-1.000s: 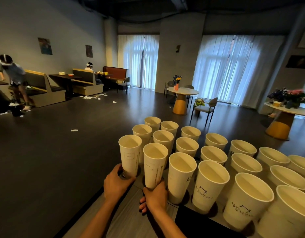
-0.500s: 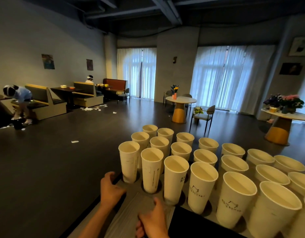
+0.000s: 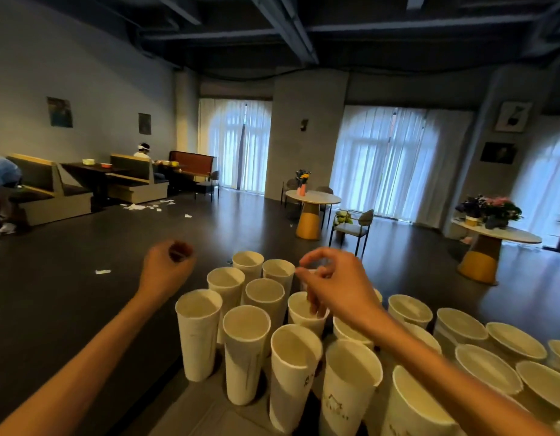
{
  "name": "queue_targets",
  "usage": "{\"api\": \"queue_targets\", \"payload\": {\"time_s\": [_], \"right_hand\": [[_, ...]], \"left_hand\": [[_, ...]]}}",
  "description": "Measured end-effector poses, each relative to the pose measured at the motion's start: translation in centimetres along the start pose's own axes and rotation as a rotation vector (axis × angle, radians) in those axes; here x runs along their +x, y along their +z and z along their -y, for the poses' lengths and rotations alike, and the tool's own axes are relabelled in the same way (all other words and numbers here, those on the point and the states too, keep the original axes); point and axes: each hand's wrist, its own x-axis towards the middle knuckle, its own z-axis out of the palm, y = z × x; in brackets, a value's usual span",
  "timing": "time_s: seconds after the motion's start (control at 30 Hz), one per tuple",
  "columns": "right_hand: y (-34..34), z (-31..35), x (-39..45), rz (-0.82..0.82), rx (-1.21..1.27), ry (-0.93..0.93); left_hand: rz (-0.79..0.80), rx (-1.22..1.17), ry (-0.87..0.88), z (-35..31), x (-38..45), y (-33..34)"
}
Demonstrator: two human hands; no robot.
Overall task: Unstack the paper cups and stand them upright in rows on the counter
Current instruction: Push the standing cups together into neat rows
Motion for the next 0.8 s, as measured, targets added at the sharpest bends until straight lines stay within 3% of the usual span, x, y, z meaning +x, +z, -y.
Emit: {"api": "queue_targets", "payload": {"time_s": [0.13, 0.33, 0.6, 0.8], "right_hand": [[-1.0, -3.2, 9.5, 0.045, -0.233, -0.04], [1.7, -7.7, 17.9, 0.288, -0.603, 0.019], [6.6, -10.5, 20.5, 0.383, -0.768, 0.149], [6.9, -11.6, 20.4, 0.315, -0.867, 0.107]], "left_hand": [[0.332, 0.159, 0.151, -4.0, 4.4, 4.7], [0.599, 0.474, 0.2, -3.0, 8.1, 10.5], [0.655, 0.545, 0.185, 0.0, 8.9, 13.1], [0.645, 0.503, 0.211, 0.6, 9.5, 13.4]]}}
